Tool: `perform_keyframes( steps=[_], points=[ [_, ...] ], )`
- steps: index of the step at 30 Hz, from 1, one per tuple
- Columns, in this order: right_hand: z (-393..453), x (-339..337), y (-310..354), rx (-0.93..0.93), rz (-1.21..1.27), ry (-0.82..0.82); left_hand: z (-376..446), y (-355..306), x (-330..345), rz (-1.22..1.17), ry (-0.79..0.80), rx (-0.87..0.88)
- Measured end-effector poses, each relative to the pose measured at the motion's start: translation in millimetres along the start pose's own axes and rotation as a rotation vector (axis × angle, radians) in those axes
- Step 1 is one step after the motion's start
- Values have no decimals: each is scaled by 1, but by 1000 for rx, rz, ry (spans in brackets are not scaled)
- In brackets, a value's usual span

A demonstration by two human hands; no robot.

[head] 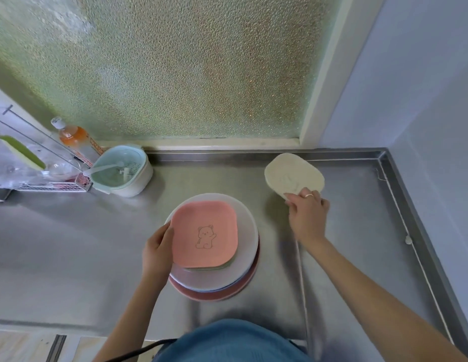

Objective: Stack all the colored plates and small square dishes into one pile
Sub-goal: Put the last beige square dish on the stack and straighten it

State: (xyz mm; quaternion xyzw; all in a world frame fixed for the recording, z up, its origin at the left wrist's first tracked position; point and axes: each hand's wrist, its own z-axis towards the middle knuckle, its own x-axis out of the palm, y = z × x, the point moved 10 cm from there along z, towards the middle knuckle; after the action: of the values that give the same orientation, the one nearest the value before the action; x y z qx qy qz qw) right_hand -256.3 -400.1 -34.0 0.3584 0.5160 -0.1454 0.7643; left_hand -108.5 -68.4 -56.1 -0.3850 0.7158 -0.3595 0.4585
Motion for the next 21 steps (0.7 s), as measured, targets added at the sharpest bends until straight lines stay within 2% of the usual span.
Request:
perform_keyframes(
  steps=[5, 10, 16, 21],
  points=[
    [-43, -30, 107, -365, 83, -63, -1, -8, 2, -41, 44, 35],
    [-90, -26, 166, -612, 52, 25, 6, -5, 2, -86, 121, 69],
    [-115, -8, 177, -631, -3, 110, 12, -5, -5, -245, 166, -5],
    [-124, -4, 180, -635, -31, 154, 13, -22, -5, -214, 265, 91]
  ],
)
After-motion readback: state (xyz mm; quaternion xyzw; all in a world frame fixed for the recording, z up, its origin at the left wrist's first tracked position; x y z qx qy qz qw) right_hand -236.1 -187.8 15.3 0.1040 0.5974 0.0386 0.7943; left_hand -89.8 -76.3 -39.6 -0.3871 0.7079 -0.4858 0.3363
